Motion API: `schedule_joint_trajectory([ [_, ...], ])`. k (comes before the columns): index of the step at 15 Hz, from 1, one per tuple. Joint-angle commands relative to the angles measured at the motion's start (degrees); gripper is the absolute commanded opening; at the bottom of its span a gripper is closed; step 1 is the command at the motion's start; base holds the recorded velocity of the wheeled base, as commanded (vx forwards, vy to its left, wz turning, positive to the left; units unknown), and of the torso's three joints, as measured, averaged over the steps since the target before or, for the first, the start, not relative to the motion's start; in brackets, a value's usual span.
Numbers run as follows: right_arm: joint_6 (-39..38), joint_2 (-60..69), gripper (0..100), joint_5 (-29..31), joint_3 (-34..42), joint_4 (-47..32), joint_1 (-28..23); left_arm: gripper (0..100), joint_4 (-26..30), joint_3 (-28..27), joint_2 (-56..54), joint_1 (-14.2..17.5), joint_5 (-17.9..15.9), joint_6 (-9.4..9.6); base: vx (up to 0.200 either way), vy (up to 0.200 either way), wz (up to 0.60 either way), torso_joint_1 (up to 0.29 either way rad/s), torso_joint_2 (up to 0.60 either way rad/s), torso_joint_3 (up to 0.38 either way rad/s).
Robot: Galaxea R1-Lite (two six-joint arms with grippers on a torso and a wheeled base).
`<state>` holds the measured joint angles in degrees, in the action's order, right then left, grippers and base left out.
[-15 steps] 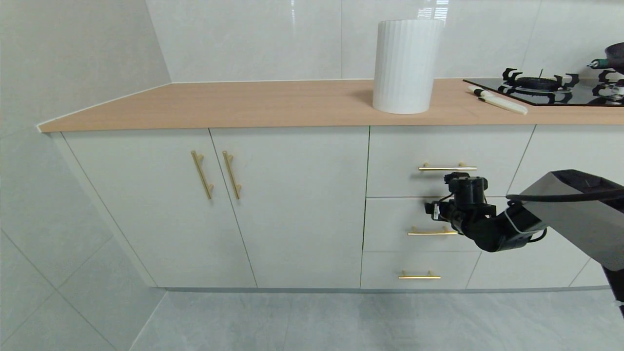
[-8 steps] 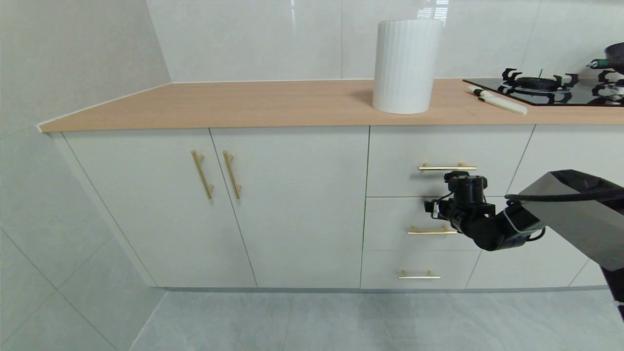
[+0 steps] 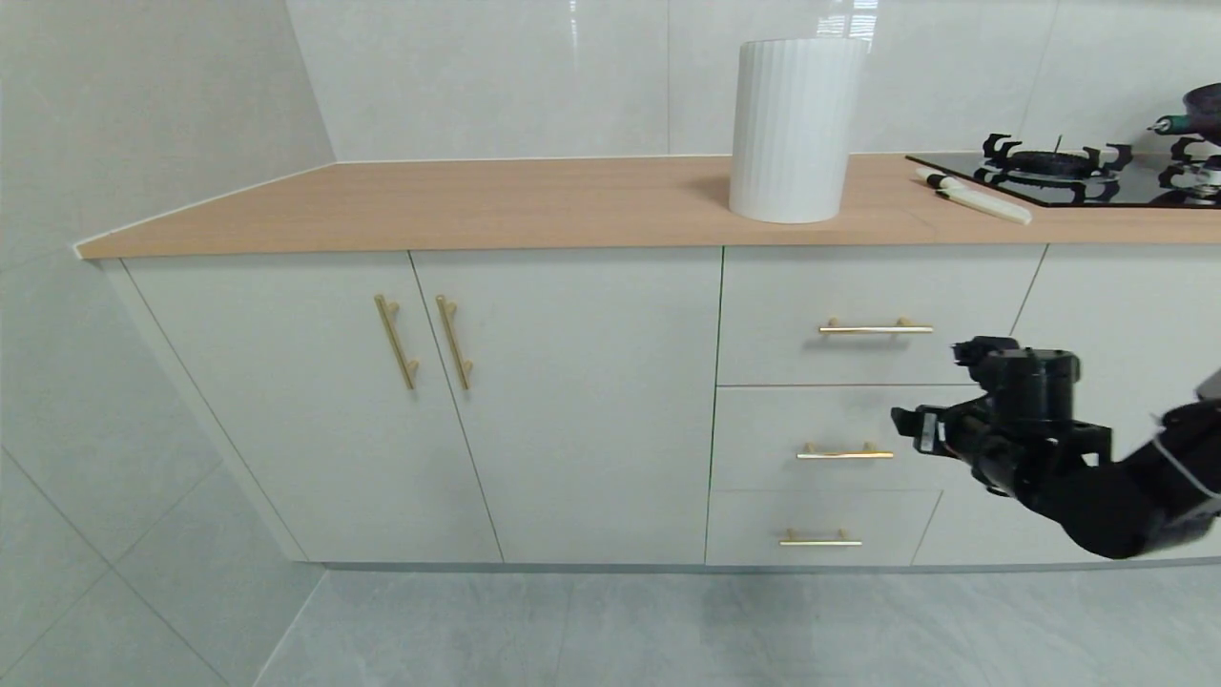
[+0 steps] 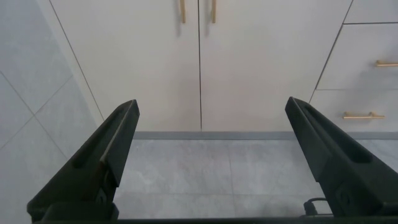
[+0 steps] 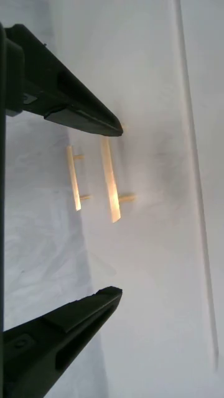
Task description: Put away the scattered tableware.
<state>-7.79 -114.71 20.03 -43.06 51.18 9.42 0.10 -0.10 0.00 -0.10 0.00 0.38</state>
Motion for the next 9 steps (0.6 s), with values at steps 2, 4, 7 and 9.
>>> schedule_joint_trajectory([
  [2,4.01,30.43,100,4.67,25.57,14.13,-0.9,100,-0.01,0.01,0.09,0.01,0.0,0.06,0.0,0.0,0.0,0.0,0.0,0.0],
  [4,9.11,44.4,100,4.49,34.09,13.25,-3.36,100,-0.01,0.01,0.09,0.01,0.0,0.06,0.0,0.0,0.0,0.0,0.0,0.0],
  [7,11.13,61.72,100,4.58,39.72,4.37,-3.53,100,-0.01,0.01,0.09,0.01,0.0,0.06,0.0,0.0,0.0,0.0,0.0,0.0],
  [9,11.13,76.22,100,4.4,39.01,-11.19,-3.53,100,-0.01,0.01,0.09,0.01,0.0,-0.03,0.0,0.0,0.0,0.0,0.0,0.0],
])
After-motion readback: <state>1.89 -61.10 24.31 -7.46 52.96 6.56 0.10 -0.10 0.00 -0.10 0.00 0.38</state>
